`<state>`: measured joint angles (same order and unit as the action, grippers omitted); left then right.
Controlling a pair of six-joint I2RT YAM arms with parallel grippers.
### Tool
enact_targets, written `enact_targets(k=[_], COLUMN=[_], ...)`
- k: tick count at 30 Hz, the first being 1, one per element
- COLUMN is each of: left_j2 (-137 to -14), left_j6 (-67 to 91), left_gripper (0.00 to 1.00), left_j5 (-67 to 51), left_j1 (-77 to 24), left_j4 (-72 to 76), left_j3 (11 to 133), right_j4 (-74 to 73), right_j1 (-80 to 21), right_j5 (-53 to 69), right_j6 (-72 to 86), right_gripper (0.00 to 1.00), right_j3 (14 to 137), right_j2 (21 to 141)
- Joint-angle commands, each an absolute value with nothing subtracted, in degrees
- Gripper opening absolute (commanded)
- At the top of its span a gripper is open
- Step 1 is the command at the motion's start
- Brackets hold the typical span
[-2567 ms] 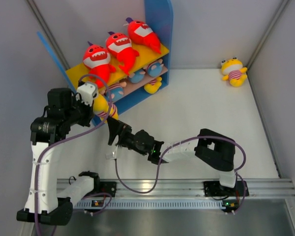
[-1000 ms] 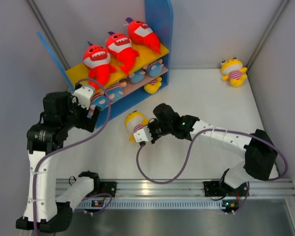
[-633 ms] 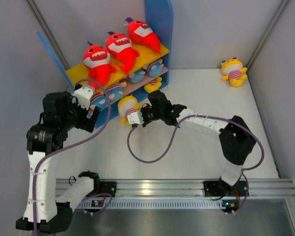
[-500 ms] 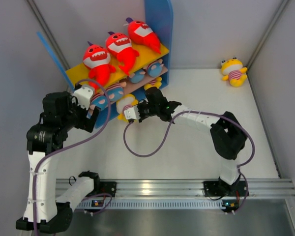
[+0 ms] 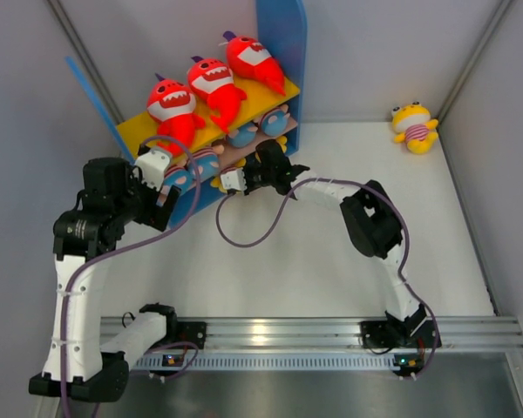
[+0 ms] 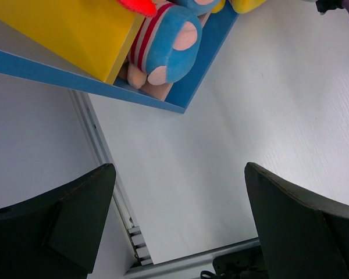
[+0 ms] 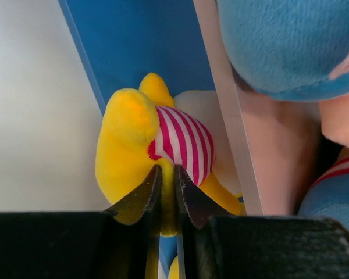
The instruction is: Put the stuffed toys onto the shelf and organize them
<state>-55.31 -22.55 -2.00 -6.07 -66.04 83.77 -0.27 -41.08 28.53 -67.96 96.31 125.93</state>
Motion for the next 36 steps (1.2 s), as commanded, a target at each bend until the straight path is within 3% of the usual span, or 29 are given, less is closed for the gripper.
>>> enact_targets(k=[1,3,6,7,10,13,20,27,36], left_j2=[-56.0,-56.6,-57.0,-57.2,-57.5,-57.5,-57.7,-55.5,-51.6], left_j6=[-22.8,-22.2,-22.0,-22.1,-22.2,-22.2,-21.6,-21.4,-20.9], left_gripper=[0.99,0.99,0.99,0.99,0.99,0.99,0.99,0.99,0.99], left_j5=[-1.7,-2.6,-3.3,-3.3,-3.3,-3.4,-4.9,-3.4,-3.8], left_j1=[-6.1,-6.1,-6.1,-6.1,-6.1,-6.1,-6.1,-6.0,-5.9], left_j4=[-65.5,-65.5,-65.6,-65.5,-65.5,-65.5,-65.4,-65.4,-65.2], left_j3=[83.8,83.9,83.9,84.0,84.1,83.8,82.4,79.9,74.7], right_j4=[3.9,5.3,7.4,8.9,13.2,16.5,24.7,14.3,10.5], right_j1=[-40.5,-40.4,-40.4,-40.4,-40.5,-40.6,-43.0,-44.2,-43.2], right_j5=[31.6,31.6,29.6,29.0,29.3,32.4,32.2,34.7,13.0], right_j6=[-70.0,-70.3,-71.3,-71.2,-69.8,-65.1,-57.4,-47.9,-31.5], right_gripper=[0.13,0.15,0.28,0.37,0.52,0.61,0.69,0.75,0.76], right_j3=[99.9,99.8,98.8,97.8,93.7,89.0,74.9,69.6,62.4], right_j2=[127.0,127.3,127.8,127.4,124.6,119.5,106.7,95.5,83.6])
